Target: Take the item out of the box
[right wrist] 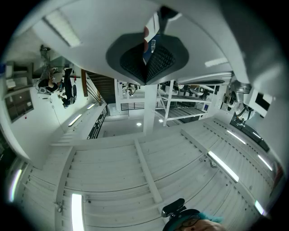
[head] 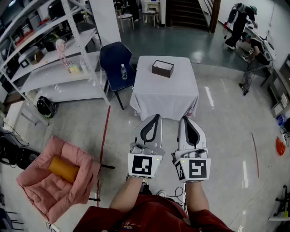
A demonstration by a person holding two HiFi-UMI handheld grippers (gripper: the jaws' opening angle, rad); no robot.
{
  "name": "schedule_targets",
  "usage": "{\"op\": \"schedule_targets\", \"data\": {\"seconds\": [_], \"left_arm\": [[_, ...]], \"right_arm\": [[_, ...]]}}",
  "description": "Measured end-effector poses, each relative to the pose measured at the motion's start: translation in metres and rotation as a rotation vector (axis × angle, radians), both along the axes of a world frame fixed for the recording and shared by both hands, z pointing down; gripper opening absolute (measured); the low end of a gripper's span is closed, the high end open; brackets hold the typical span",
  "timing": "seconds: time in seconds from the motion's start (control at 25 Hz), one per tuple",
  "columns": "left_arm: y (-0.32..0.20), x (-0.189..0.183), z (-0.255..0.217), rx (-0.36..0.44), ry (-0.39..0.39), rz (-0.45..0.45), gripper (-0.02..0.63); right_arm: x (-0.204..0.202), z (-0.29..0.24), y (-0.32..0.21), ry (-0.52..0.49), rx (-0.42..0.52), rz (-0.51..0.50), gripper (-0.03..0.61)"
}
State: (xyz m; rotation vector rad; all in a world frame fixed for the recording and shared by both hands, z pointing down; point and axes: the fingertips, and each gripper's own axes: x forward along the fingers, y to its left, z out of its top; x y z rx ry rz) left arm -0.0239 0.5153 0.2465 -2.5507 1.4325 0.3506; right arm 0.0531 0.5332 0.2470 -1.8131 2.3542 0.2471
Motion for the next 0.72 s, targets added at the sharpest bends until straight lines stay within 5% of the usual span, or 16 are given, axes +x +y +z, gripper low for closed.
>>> {"op": "schedule_targets", "data": {"seconds": [0.72], "left_arm": [[-0.036, -0.072, -0.002, -0.002, 0.024, 0.035, 0.002]], "right_arm": [[-0.058, 0.002, -0.033, -0.043, 0.009, 0.029, 0.0]]}}
